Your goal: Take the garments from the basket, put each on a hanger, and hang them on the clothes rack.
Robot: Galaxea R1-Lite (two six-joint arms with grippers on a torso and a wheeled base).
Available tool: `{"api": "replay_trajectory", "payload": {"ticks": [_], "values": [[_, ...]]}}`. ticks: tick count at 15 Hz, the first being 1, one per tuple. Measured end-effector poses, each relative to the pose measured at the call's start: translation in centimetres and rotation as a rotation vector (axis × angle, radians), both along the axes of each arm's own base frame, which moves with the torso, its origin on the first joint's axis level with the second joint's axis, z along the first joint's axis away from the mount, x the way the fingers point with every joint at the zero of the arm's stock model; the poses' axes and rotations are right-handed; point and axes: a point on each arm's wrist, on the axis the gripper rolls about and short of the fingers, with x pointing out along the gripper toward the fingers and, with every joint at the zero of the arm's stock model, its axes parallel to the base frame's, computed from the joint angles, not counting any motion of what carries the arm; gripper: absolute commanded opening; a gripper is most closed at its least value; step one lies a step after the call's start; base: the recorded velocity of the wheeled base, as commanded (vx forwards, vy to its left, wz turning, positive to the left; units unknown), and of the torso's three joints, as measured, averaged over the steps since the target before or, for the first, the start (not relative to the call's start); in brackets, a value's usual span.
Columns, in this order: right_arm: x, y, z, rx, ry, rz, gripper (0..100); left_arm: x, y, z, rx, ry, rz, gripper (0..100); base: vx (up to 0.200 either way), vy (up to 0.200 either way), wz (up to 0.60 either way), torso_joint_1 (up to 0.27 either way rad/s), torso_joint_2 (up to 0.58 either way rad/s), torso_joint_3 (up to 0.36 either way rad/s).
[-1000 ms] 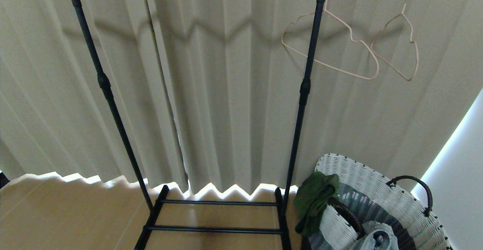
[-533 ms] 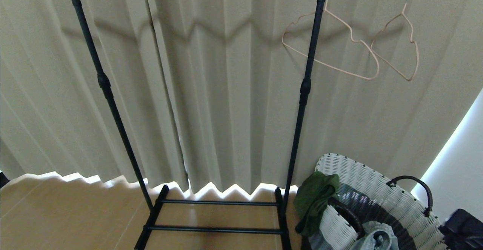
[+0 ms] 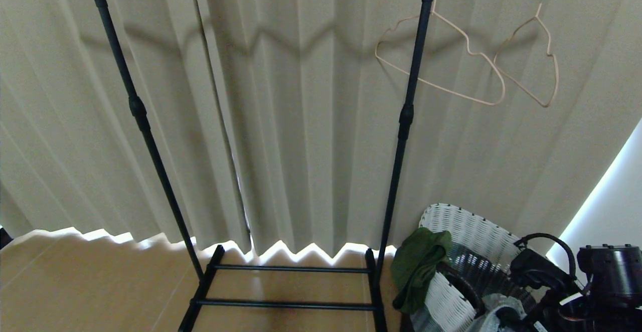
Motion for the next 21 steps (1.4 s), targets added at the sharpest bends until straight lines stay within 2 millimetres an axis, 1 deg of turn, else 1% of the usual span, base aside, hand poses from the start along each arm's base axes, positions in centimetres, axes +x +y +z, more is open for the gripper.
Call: {"api": "replay_trajectory", "payload": {"ticks": [2,4,5,8,10,12,15,17,19,21], "values": [[1.2,-0.1,-1.1,-0.039,-0.013,-0.035,100,0.0,0.0,0.0,0.000,0.000,0.000,100,0.000,0.000,0.00,0.000,0.00,0.000],[1.8,-0.1,-1.9,-0.050,-0.008,-0.044,100,0.0,0.0,0.0,0.000,0.000,-0.001,100,0.000,0.000,0.00,0.000,0.00,0.000],[1.9,-0.1,-2.2,-0.050,-0.006,-0.044,0,0.0,0.0,0.0,0.000,0.000,0.000,100,0.000,0.000,0.00,0.000,0.00,0.000],[1.5,-0.1,-2.4,-0.051,0.008,-0.043,0,0.0,0.0,0.0,0.000,0.000,-0.001,100,0.000,0.000,0.00,0.000,0.00,0.000],[1.0,-0.1,-1.6,-0.048,-0.024,-0.043,0,0.0,0.0,0.0,0.000,0.000,-0.001,100,0.000,0.000,0.00,0.000,0.00,0.000],[0.3,-0.1,-0.3,-0.043,-0.078,-0.042,0,0.0,0.0,0.0,0.001,0.000,-0.002,100,0.000,0.000,0.00,0.000,0.00,0.000],[-1.5,-0.4,2.7,-0.032,-0.208,-0.058,0,0.0,0.0,0.0,0.001,-0.001,-0.001,100,0.000,0.000,0.00,0.000,0.00,0.000],[-3.3,-0.5,4.9,0.000,-0.303,-0.089,0,0.0,0.0,0.0,0.002,-0.001,-0.003,100,0.000,0.000,0.00,0.000,0.00,0.000],[-5.3,-0.6,7.1,0.073,-0.387,-0.132,0,0.0,0.0,0.0,0.002,-0.001,-0.003,100,0.000,0.000,0.00,0.000,0.00,0.000],[-7.7,-0.5,8.7,0.162,-0.449,-0.150,0,0.0,0.0,0.0,0.002,-0.001,-0.004,100,0.000,0.000,0.00,0.000,0.00,0.000]]}}
